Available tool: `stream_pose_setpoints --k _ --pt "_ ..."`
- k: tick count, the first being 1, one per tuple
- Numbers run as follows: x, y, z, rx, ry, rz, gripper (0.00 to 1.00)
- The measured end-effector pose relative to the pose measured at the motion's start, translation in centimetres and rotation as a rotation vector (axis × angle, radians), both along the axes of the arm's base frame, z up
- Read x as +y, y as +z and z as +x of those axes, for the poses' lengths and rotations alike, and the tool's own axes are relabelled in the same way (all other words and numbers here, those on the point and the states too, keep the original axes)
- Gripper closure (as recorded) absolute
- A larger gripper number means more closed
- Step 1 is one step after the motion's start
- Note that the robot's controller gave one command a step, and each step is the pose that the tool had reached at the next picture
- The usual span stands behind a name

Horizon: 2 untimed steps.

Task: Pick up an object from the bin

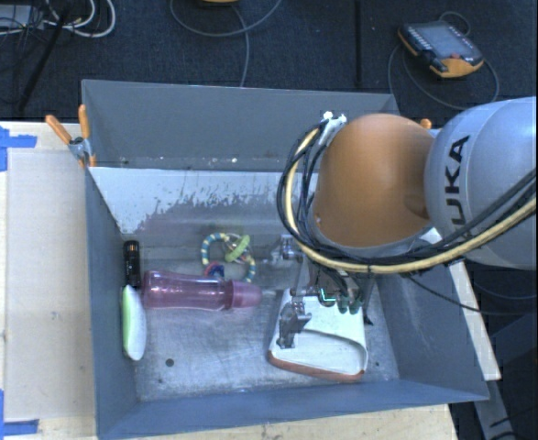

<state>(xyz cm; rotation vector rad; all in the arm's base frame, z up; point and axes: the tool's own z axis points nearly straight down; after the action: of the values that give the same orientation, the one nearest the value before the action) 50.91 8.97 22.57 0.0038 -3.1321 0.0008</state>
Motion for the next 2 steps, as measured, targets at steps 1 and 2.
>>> stream_pose_setpoints --k 1,2 --pt "-0.1 0.3 0.2 -0.008 -0.003 0.001 0.00" --pt "-0.3 -5.2 6.4 -0.018 -0.070 0.002 0.00"
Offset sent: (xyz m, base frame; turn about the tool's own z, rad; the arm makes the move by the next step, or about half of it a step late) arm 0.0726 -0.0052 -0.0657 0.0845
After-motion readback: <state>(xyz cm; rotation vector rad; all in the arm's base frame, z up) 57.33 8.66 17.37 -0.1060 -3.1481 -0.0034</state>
